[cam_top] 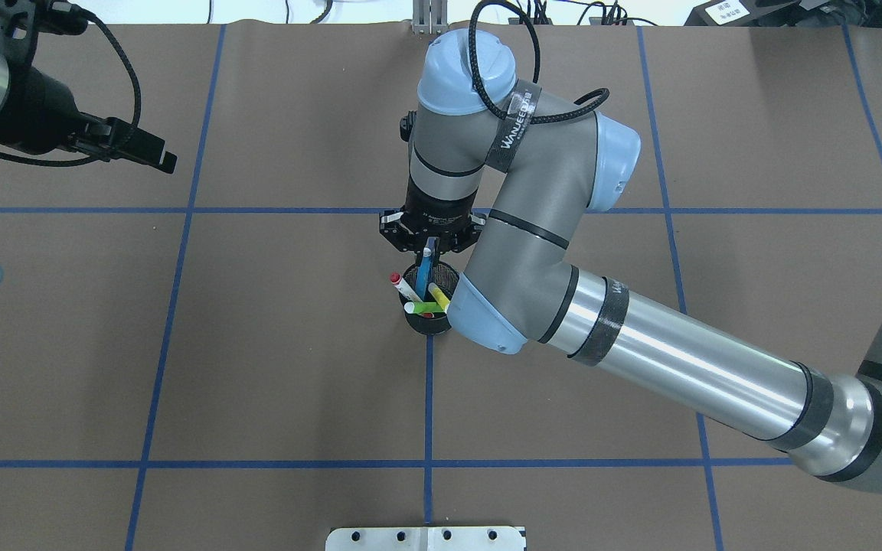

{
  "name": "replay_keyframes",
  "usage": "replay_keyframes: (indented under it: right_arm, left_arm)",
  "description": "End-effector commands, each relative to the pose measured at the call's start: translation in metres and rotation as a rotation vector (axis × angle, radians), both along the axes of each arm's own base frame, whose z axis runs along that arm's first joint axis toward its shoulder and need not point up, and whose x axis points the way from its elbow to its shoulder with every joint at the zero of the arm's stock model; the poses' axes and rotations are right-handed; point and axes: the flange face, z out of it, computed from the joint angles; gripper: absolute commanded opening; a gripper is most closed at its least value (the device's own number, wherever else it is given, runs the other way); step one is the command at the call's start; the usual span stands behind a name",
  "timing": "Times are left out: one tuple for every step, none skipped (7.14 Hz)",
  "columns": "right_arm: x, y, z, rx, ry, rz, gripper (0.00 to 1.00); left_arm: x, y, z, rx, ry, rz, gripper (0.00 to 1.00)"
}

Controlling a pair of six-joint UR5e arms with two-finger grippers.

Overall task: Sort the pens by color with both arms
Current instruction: 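Lift the blue marker out of the cup with the right gripper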

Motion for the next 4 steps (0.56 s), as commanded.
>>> replay_keyframes:
  right_arm:
    - [0.026, 0.002, -0.022, 0.022, -0.041, 0.026, 0.01]
    - [0.052, 0.006, -0.04, 0.026, -0.044, 0.045, 0.0]
    - [0.085, 0.011, -0.058, 0.035, -0.046, 0.073, 0.0]
    - [0.111, 0.006, -0.068, 0.07, -0.045, 0.128, 0.0]
  left_arm:
    - [0.001, 0.0, 0.001, -0.001, -0.001, 0.001, 1.0]
    - [0.001, 0.0, 0.001, -0.003, 0.0, 0.003, 1.0]
    - [0.002, 0.0, 0.0, -0.004, 0.002, 0.001, 1.0]
    - [0.003, 0.001, 0.0, -0.006, 0.002, 0.006, 1.0]
